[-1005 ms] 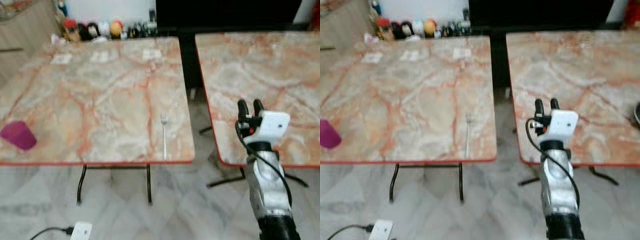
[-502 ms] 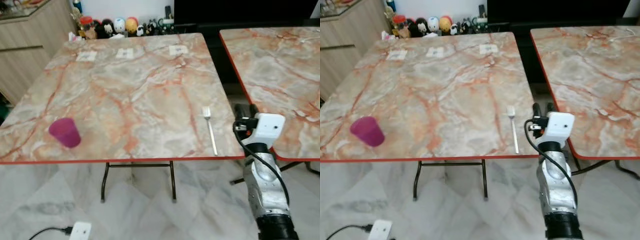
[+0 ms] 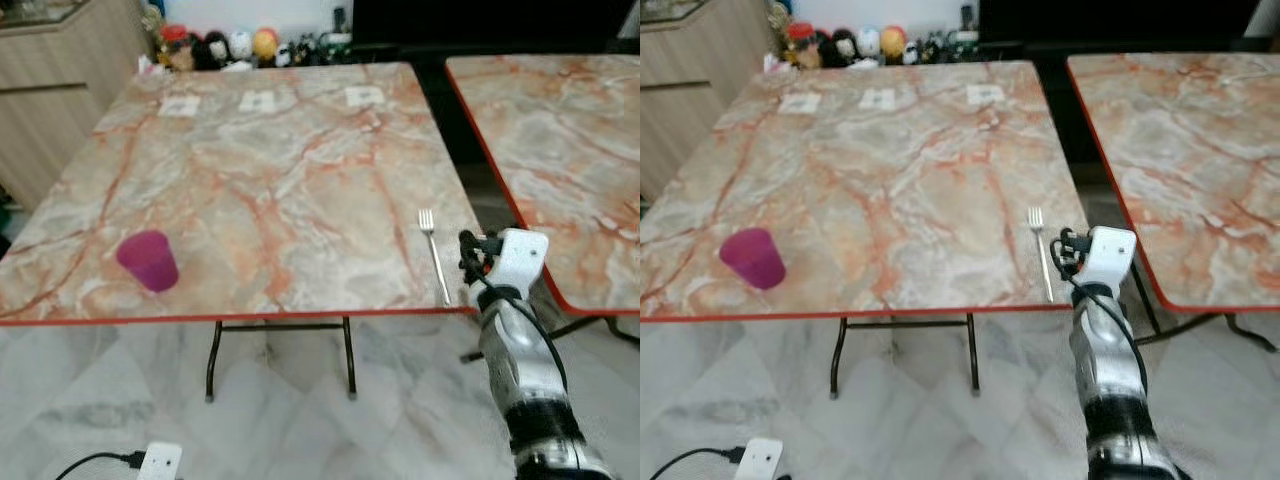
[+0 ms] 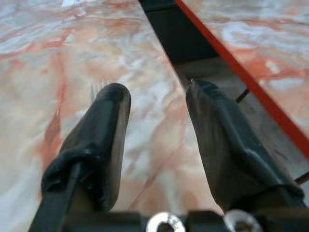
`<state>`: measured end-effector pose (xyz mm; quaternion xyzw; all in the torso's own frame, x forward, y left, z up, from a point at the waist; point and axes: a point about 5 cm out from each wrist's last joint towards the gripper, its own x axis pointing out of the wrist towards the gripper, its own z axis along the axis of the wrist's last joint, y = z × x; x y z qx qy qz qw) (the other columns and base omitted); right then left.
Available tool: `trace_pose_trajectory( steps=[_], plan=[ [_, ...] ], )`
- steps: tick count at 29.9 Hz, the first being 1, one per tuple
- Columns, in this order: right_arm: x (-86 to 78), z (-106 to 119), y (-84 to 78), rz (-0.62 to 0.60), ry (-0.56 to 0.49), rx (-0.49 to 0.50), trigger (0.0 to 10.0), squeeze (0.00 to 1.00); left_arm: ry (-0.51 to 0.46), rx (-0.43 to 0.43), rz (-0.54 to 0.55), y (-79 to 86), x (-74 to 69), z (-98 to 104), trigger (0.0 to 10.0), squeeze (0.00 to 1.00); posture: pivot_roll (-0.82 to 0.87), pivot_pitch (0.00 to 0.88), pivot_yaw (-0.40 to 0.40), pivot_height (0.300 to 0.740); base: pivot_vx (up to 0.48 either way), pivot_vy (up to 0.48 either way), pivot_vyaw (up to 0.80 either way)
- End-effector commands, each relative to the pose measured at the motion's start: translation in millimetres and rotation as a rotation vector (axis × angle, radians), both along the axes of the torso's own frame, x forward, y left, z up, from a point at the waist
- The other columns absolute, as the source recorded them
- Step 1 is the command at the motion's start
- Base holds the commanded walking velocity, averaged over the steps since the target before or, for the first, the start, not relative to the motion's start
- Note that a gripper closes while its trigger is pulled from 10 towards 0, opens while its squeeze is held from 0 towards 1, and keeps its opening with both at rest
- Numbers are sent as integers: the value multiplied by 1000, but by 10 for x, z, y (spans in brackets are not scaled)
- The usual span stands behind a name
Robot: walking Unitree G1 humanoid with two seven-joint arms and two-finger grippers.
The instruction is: Setting the table
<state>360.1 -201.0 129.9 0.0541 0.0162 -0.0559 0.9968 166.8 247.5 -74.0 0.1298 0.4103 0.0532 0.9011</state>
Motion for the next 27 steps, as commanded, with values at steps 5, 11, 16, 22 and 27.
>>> trace_pose_trajectory(
  steps=[5, 11, 16, 22, 27],
  plan=[
    [154, -91, 96, 49, 154, 65, 10000, 0, 33, -10, 12, 6, -84, -41, 10000, 0, -53, 96, 46, 740, 0, 0, 0],
    [225, -85, 167, 97, 207, 56, 10000, 0, 31, -10, 9, -1, -84, -42, 10000, 0, -51, 96, 44, 740, 0, 0, 0],
    [317, 103, 214, 112, 113, 45, 10000, 0, 25, -11, 16, 2, -86, -40, 10000, 0, -41, 101, 39, 740, 0, 0, 0],
    [303, 450, 213, 77, -206, -15, 10000, 0, 22, -13, 21, -1, -98, -44, 10000, 0, -42, 104, 38, 740, 0, 0, 0],
    [151, 417, 239, 73, -318, -55, 10000, 0, 22, -17, 22, -11, -107, -50, 10000, 0, -47, 103, 37, 740, 0, 0, 0]
  ],
)
